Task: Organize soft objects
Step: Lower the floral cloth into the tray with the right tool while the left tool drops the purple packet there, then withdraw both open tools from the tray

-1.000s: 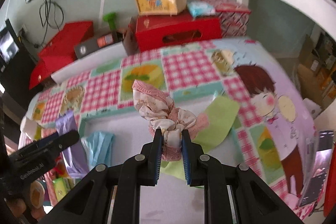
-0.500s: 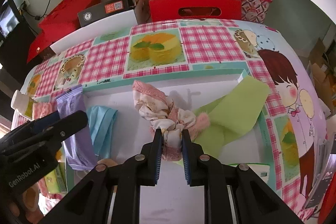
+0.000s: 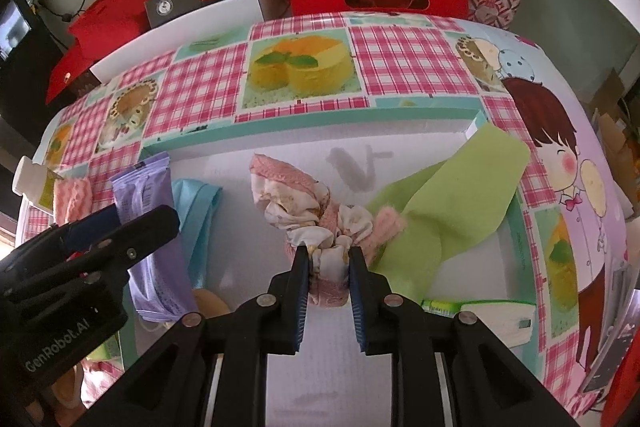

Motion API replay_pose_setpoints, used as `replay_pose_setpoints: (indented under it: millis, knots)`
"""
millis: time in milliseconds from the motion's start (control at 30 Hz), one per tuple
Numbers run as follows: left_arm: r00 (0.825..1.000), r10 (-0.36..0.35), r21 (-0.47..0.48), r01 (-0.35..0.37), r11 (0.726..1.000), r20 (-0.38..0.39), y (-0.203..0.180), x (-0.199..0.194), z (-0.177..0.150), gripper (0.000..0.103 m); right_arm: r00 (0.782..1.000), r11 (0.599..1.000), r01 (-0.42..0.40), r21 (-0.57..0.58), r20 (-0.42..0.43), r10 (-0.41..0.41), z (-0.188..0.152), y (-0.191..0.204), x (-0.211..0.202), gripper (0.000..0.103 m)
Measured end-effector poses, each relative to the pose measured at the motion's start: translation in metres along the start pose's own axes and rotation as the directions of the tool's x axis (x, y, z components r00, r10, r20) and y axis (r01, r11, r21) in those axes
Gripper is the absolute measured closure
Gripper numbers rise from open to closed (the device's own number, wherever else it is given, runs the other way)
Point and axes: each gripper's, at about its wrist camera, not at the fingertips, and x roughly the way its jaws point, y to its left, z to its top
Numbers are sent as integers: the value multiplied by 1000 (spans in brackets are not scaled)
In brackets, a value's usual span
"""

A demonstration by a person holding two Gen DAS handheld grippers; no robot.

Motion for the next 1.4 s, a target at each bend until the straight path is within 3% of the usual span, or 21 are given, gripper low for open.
replay_pose_setpoints:
  millis: [333,400,467,700,767,800,900,1033,1133,1400]
  knots:
    - [1000,-2,-20,2,1000,-27,4,-2,-2,47,1000,1000,15,-10,-5,-15,0,1,-3,76]
    - [1000,1,-27,-2,1000,-28,5,-5,-2,46,1000,1000,22,-6,2,-22,0,0,-7,67]
    - [1000,6,-33,-7,999,-26,6,-8,-1,46,1000,1000,28,-4,12,-28,1,0,-11,50]
    - [1000,24,-58,-24,998,6,13,-24,0,41,999,999,39,-9,36,-39,2,2,-22,49]
    - [999,33,-63,-31,997,20,15,-30,0,40,998,999,42,-9,42,-42,1,2,-25,41]
    - [999,39,-66,-37,997,24,16,-32,0,39,998,999,42,-10,46,-42,2,2,-26,37]
    - [997,60,-73,-57,996,38,21,-35,1,21,998,999,42,-14,53,-41,2,2,-28,31]
    - [993,100,-97,-94,991,57,30,-36,1,18,997,997,62,-37,44,-61,2,6,-25,17]
    - [987,143,-123,-134,983,69,38,-35,1,7,993,992,109,-65,39,-107,0,9,-20,0]
    - [983,171,-188,-157,969,61,55,-34,-2,7,994,992,108,-67,39,-105,0,10,-20,0]
